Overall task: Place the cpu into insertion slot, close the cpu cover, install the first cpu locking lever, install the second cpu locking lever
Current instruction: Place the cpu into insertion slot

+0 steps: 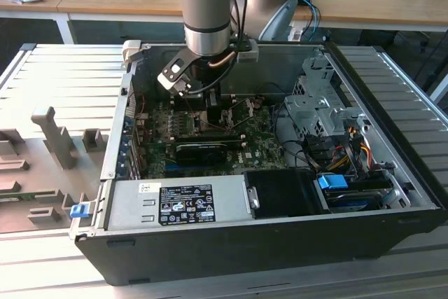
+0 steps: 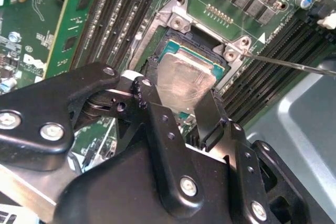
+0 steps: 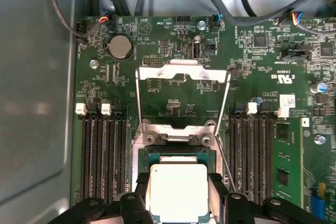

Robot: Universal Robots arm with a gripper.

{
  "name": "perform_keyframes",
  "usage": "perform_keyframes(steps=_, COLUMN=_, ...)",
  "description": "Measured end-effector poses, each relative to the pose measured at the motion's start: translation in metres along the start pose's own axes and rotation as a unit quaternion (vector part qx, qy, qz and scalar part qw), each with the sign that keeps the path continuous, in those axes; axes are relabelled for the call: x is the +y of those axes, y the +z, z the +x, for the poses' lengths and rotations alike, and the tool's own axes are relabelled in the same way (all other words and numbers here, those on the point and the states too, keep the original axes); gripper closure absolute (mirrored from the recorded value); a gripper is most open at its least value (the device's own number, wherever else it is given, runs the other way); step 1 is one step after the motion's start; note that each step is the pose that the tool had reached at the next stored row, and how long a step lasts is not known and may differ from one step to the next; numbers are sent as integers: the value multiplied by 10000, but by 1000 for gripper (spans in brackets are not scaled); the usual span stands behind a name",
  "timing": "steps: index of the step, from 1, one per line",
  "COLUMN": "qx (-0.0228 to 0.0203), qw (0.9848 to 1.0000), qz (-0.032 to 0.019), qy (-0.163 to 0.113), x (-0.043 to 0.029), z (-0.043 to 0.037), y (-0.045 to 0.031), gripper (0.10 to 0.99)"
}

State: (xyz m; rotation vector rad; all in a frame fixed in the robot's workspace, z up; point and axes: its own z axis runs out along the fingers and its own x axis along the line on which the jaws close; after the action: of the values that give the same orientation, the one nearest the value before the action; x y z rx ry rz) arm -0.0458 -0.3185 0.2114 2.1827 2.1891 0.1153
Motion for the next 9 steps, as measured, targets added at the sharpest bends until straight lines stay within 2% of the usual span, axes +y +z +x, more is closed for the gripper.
perform_keyframes(steps=7, qx=-10, qw=10000, qz=5, qy=86, x=2, z=27, y=84, gripper=561)
perform_keyframes(steps=9, qx=-10, qw=10000, qz=5, qy=85, x=1, z=27, y=84, gripper=561)
